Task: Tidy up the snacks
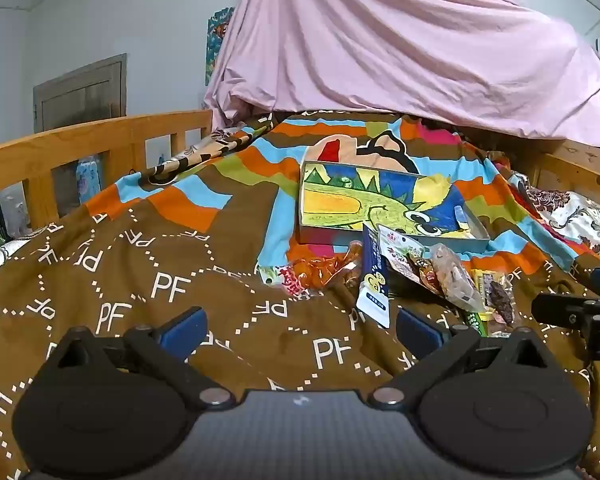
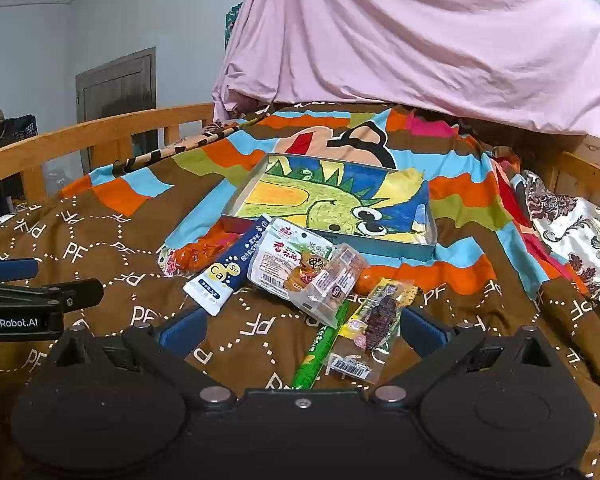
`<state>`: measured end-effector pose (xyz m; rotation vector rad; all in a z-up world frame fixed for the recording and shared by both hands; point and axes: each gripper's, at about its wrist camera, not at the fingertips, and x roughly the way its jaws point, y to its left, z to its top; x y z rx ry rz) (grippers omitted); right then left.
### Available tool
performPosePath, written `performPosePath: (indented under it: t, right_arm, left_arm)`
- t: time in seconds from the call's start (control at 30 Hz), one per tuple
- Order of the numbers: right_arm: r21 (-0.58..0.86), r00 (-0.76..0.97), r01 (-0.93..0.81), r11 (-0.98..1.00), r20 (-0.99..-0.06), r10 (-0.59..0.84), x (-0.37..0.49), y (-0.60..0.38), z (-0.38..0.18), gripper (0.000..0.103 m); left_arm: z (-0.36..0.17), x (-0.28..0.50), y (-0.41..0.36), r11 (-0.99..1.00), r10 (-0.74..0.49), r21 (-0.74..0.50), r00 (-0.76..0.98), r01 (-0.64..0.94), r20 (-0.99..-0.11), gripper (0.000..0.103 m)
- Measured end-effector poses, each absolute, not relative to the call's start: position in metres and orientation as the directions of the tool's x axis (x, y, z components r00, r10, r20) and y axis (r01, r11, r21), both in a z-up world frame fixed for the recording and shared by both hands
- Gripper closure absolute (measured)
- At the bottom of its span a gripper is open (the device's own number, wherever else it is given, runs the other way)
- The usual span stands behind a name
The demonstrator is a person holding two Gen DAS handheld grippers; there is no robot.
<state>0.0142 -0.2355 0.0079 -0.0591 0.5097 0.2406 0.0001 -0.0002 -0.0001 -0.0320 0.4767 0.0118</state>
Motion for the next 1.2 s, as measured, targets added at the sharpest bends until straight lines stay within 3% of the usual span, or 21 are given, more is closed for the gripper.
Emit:
performPosePath:
  t: [1.2]
  right_arm:
    - [-0.005,0.848,-0.241,0.971,-0.487,0.208,0.0144,-0.2365,0.0076,0.001]
  left_arm:
    - [-0.0001,0.0003,-0.0005,0.999,-0.008,-0.032,0.89,-0.007,-0.456,0.0]
